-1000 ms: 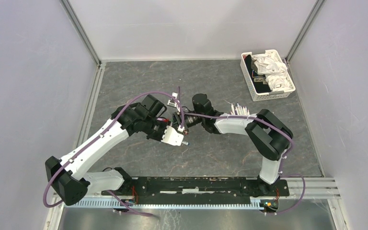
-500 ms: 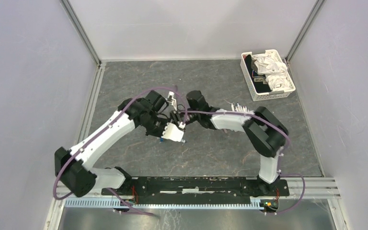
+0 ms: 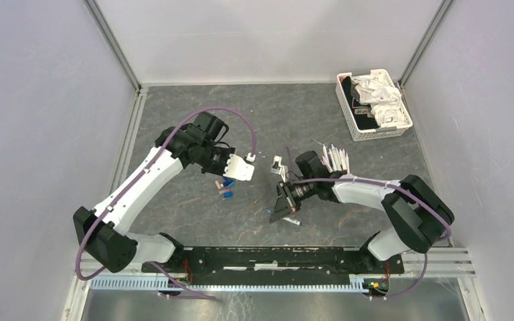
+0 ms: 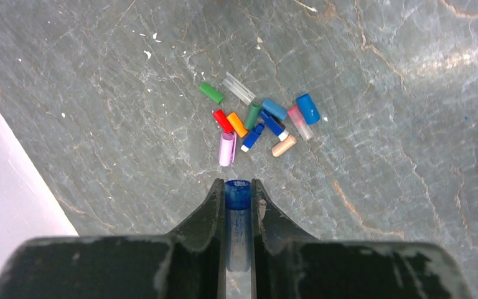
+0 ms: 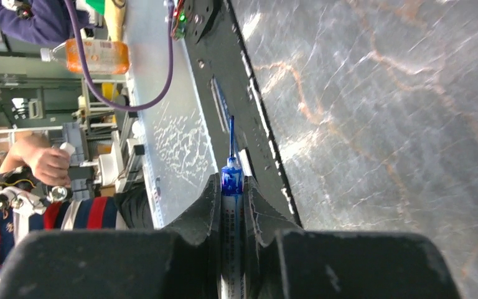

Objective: Open the pen caps

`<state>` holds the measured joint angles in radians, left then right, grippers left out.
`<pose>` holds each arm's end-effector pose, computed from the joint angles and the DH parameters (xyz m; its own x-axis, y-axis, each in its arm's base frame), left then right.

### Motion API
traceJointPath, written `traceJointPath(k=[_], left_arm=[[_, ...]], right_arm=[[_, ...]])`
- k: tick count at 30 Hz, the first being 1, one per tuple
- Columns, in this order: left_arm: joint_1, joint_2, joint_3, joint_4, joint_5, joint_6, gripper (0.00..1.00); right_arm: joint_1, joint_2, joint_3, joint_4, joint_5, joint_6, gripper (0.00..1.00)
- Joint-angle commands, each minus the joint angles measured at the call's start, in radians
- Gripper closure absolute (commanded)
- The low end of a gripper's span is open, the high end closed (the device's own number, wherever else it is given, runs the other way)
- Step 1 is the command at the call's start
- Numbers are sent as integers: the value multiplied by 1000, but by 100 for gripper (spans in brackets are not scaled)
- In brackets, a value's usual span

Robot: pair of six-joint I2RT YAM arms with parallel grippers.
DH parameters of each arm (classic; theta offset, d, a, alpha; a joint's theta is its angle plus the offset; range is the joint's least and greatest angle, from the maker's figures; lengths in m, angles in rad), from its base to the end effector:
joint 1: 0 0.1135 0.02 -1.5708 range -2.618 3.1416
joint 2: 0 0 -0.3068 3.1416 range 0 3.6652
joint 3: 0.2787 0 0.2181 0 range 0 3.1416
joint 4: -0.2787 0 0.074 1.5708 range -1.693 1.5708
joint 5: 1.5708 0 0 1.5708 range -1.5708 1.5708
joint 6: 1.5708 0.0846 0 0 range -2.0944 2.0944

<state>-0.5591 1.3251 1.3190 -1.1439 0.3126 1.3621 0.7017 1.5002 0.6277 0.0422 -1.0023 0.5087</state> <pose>0.1715 -0.1380 0.3288 0.4376 0.8243 -0.3593 0.8836 -0.3203 0.3415 0.1524 0.2221 0.2093 -0.8731 -0.3946 -0.2863 -0.4082 0.2707 0.8719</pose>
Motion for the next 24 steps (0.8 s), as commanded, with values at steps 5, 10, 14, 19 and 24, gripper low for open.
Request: traceJointPath(k=[5,10,14,19,24], left_arm=[[-29,18,-164,251,71,-337,98],[-29,89,-262,397,69,-390,94],[-29,181,-283,463,60,-415,86],[-30,252,-293,540,56,-442,77],[-30,297,-310,583,50,-464,72]], right_arm=[[-137,-12,159,-279,473,-220,100],[-168,-44,176,-232,796,-196,100],[-168,12,197,-151,904,-188,100],[-168,121,262,-128,971,-221,94],[-169,162,248,-77,992,-225,86]])
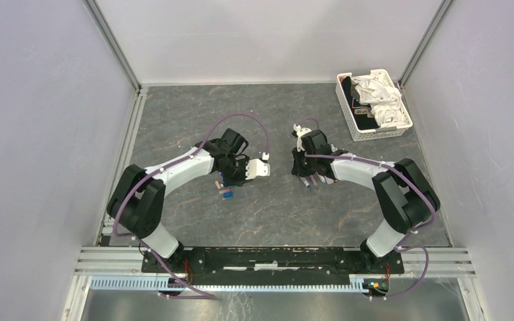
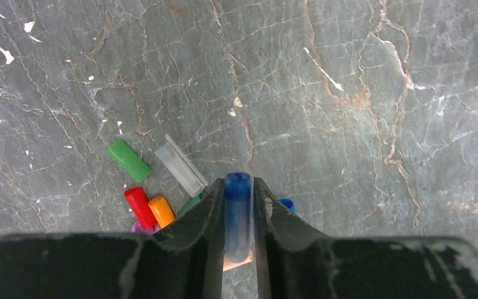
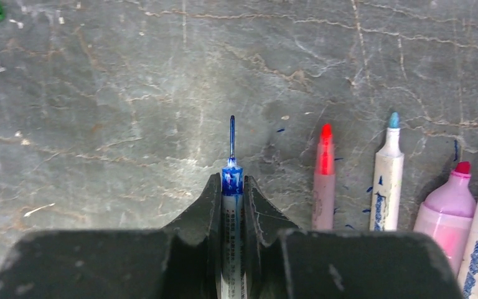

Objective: Open the pen caps

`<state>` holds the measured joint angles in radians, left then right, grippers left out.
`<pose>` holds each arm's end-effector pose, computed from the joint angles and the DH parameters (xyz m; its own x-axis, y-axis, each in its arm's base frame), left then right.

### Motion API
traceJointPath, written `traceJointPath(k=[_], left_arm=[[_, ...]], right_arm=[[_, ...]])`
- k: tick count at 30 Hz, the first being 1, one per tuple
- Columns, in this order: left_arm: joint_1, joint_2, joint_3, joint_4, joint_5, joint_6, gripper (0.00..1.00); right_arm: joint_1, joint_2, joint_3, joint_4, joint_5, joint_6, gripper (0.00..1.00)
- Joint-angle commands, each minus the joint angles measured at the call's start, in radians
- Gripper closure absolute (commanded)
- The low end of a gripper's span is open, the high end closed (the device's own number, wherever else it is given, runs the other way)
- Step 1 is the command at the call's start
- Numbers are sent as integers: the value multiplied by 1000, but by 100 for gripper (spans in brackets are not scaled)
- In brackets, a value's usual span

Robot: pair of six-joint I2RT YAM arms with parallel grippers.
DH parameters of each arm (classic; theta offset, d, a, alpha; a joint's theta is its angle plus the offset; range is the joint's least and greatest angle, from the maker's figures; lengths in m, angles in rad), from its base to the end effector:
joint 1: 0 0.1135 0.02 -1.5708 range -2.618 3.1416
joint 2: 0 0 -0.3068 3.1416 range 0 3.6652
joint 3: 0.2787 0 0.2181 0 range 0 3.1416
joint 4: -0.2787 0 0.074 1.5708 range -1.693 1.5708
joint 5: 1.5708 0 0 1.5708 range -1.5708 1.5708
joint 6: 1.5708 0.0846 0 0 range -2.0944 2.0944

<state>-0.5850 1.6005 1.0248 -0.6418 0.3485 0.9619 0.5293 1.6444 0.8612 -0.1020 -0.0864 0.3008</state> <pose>0.2265 -0.1847 0.2123 0.0591 0.8856 -0.4607 0.9948 -0.0141 0.1006 0.2844 0.1748 0.1915 -0.8011 -0.1267 -0.5849 -0.3275 0.9108 0.2514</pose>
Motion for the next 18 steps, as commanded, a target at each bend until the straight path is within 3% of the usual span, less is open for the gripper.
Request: traceJointPath(k=[1,14,15,17,18], left_arm=[[-5,24,-19,86,15,-67,70],[1,-5,63,49,52,-117,45],[3,-17,81,40,53,-124,40],[11,-39,128,8,55,-148,4],[16,-49,159,-4,48,-170,1]], right_arm=[[2,20,8,72,80,-19,83],[7,8,-8,78,113,-46,68],[7,4,-5,71,114,-47,68],[8,-17,-1,67,110,-45,66],[10,-32,-1,65,111,-45,65]])
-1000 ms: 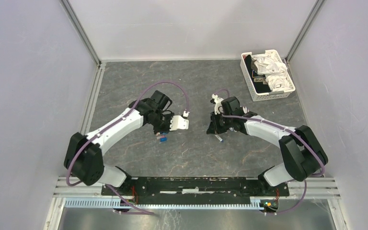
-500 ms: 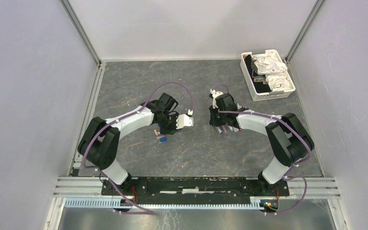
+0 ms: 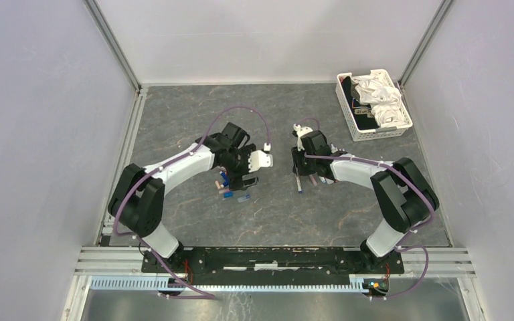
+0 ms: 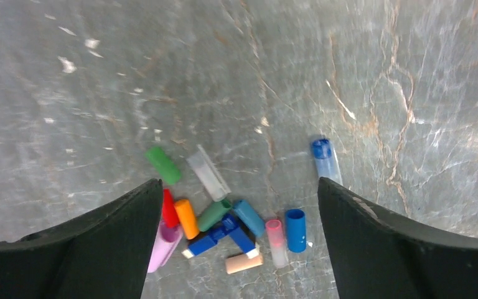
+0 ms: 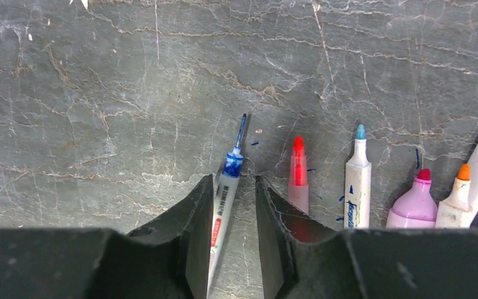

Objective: Open the pen caps

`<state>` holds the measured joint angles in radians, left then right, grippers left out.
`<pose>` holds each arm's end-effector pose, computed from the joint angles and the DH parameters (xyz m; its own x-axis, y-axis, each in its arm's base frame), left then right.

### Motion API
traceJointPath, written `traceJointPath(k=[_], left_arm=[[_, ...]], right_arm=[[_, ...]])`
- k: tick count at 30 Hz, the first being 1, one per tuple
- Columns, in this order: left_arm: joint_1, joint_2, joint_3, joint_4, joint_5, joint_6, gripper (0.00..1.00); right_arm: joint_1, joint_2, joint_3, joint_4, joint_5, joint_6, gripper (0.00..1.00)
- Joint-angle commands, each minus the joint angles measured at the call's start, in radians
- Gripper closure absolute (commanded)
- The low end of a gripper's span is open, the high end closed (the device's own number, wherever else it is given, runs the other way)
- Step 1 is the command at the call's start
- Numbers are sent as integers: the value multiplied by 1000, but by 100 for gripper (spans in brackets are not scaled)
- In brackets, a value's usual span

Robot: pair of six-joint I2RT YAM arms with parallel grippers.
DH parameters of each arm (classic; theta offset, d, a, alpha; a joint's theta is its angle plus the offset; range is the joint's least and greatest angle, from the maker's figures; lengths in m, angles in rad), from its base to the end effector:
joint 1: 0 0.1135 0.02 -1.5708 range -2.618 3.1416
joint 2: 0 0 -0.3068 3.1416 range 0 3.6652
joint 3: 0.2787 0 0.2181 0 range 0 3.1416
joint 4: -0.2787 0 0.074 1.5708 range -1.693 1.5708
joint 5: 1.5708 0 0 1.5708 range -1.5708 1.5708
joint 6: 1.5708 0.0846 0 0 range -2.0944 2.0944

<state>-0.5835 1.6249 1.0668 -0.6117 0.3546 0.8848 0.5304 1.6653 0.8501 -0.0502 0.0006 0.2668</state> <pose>0.2393 -0.1932 0.2185 0.0006 0.8691 -0.4946 0.9935 0.0559 0.0995 0.2927 0.1716 0.1867 -0.7668 -0.1440 -0.6255 -0.3145 0.9338 0.1705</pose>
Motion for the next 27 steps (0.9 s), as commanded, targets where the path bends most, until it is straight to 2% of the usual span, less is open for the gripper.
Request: traceJointPath(k=[1,7,9,14,16,20,23,25,27], left_arm=[[21,-79,147,-48,30,-118,0],[96,-137,306,-105,-29,-213,0],[132,-166,320,-94,-44,-242,0],[216,-251,297,3,-186,-333,0],[261,-289,282,34,-196,-370,0],[319,-342,210,58,-171,-355,0],[326,-335,150,93,-237,-392,0],[346,-338,93,139,-259,-412,0],[371,-362,38,209,-268,-433,0]], right_arm=[[11,-72,10,10,24,-11,63],[12,-196,7,-33,27,-18,52],[12,-235,1,-49,33,-23,50],[12,-363,-45,-70,86,-41,46],[13,-406,-51,-109,171,-58,44],[12,-499,-115,-129,430,-44,36],[11,-533,-169,-103,491,-67,32],[11,-520,-164,-122,524,-81,25],[7,-523,-166,-140,625,-77,23]])
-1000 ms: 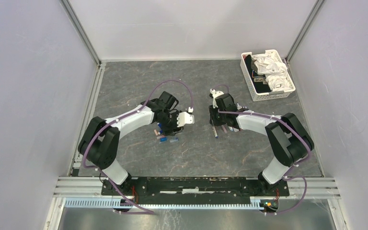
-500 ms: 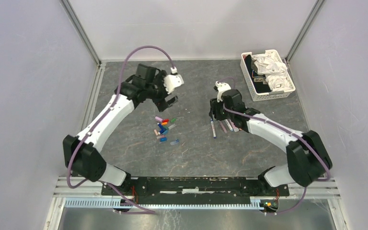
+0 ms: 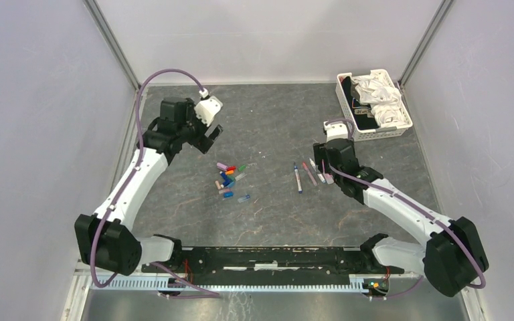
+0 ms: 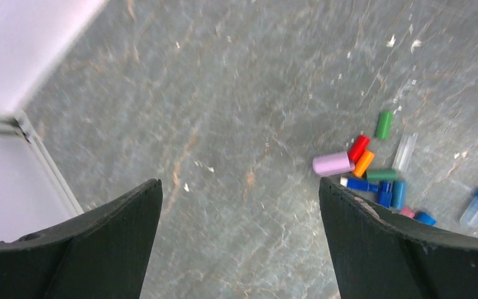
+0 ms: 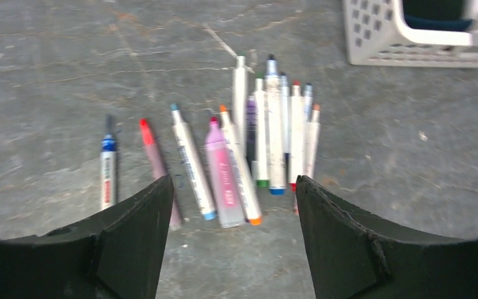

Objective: Open the pen caps

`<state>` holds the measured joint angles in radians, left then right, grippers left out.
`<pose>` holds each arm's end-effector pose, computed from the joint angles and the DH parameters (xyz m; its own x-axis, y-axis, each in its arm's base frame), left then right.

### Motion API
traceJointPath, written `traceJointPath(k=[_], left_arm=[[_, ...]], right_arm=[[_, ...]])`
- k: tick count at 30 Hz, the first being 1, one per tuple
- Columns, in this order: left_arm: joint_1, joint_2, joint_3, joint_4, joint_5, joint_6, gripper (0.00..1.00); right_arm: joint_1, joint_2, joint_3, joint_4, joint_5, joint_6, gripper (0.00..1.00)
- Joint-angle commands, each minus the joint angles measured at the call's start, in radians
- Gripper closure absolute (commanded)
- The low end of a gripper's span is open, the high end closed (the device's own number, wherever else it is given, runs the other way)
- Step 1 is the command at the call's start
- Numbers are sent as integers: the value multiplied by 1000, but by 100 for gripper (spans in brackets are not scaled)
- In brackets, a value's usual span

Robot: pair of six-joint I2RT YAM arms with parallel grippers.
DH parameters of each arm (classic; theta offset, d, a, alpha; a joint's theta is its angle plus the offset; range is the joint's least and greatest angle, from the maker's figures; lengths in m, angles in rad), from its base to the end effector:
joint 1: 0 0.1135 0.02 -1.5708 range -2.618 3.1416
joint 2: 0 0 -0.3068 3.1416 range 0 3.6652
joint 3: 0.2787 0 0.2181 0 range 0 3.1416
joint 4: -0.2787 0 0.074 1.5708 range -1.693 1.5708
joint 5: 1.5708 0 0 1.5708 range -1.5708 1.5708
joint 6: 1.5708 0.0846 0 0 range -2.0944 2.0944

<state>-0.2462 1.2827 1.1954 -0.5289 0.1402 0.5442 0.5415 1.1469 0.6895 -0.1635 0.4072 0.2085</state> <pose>0.2645 -0.0787 0.3580 -0.2973 0.6033 -0.7400 0.5913 0.7249 0.3534 0.2159 0.0908 0.2661 -0.5286 -0.0961 -0.8434 -0.0898 0.9943 -0.0571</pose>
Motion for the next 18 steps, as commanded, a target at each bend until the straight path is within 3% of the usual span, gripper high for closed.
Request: traceJointPath(k=[1,3,6,9,11,18], left_arm=[[44,-32,-137,161,-54,-104,0],[68,-52,-199,222,-25,-125,0],[97,-79,-298,317,44,-178,0],[128,-118,-421,450,170,-245,0],[131,-125,-486,521,207,-278,0],[145,-55,-609,753,136,-338,0]], right_arm=[[-9,-28,-23,-13,285,-23,22],[-29,-101,-120,123,339,-83,19],[-37,-237,-357,514,369,-310,18],[-48,-281,-544,811,491,-421,8],[-75,-286,-586,864,500,-408,6],[-191,-223,-641,910,393,-322,2]])
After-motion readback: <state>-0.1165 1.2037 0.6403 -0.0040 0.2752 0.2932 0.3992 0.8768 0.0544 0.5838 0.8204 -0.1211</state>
